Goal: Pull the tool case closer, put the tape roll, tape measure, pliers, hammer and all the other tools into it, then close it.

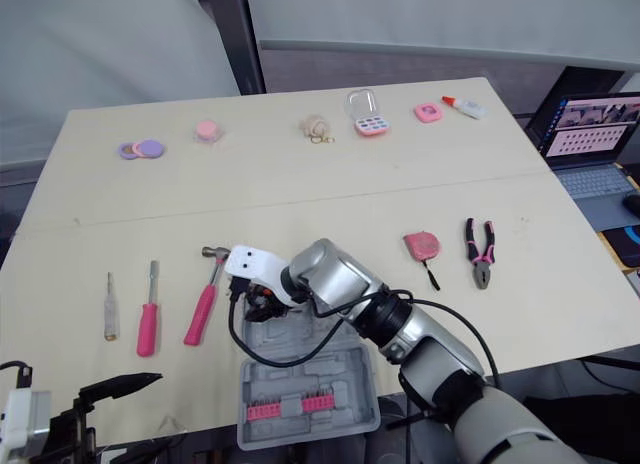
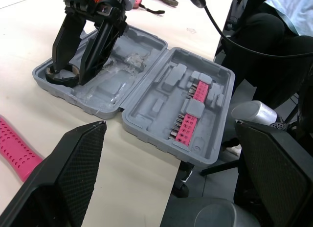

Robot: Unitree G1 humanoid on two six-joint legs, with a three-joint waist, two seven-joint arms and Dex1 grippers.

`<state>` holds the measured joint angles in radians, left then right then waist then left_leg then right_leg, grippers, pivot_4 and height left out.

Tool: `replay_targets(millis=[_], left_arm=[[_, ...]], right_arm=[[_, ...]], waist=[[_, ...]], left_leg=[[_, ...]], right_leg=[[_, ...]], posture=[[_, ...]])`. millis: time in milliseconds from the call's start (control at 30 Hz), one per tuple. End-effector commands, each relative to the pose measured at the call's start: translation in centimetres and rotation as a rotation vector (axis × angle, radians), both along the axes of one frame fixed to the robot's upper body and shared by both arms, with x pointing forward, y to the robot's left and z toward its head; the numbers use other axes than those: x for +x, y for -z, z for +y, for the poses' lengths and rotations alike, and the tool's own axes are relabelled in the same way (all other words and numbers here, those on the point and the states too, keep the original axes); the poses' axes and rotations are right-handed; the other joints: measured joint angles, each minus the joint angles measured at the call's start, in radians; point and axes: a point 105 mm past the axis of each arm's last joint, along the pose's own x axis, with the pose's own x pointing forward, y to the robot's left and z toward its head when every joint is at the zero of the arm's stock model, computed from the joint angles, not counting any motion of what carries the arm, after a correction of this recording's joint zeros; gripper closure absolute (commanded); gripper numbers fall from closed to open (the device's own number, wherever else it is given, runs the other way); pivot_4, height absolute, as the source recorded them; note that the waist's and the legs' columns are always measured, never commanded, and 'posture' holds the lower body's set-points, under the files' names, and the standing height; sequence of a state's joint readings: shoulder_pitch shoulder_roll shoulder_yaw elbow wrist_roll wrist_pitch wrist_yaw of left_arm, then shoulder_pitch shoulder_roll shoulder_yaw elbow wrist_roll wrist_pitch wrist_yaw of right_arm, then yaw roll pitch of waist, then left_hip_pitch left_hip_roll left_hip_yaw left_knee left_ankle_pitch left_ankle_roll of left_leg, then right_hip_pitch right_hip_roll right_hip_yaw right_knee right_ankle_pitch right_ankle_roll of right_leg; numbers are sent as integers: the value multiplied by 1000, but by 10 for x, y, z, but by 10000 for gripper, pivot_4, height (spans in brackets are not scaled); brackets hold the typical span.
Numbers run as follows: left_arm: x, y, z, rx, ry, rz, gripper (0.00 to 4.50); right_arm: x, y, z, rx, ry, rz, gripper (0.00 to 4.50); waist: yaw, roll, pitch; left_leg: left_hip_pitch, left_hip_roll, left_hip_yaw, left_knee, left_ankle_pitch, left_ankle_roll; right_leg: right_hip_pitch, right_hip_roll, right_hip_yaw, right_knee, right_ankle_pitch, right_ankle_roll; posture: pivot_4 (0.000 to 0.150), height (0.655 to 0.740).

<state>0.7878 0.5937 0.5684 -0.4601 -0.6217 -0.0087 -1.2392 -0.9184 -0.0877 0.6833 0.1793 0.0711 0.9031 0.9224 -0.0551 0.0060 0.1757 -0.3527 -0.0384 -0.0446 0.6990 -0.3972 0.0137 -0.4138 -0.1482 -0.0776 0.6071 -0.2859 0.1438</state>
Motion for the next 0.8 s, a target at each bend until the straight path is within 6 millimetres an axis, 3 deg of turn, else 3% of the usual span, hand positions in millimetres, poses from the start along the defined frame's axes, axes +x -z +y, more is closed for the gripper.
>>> replay_targets(millis=[33,233,567,633,800], left_arm=[[-2,-2,-3,0,10,-5,0],[1,-2,-4,1,15,-10,0],[7,-1,-6,3,22,-18,0],[8,-1,-6,2,26,-19,0],[10,-2,-6,4,34,-20,0]], right_arm=[[-7,-26,6,83,-39,0,20281],[-4,-36,0,178,-22,-23,20281],[12,-19,-19,275,119,-32,20281],[14,-18,-19,284,132,-32,25406],[15,-16,-18,297,144,-30,25406]], waist=[[0,0,0],[1,0,0],[0,0,0],[0,0,0],[0,0,0]], left_leg=[[0,0,0,0,0,0],[0,0,0,0,0,0],[0,0,0,0,0,0],[0,0,0,-1,0,0],[0,0,0,0,0,0]], right_leg=[[0,0,0,0,0,0],[0,0,0,0,0,0],[0,0,0,0,0,0],[0,0,0,0,0,0],[0,0,0,0,0,0]], posture=[[1500,7400],[1500,7400],[1500,7400],[1500,7400],[1500,7400]])
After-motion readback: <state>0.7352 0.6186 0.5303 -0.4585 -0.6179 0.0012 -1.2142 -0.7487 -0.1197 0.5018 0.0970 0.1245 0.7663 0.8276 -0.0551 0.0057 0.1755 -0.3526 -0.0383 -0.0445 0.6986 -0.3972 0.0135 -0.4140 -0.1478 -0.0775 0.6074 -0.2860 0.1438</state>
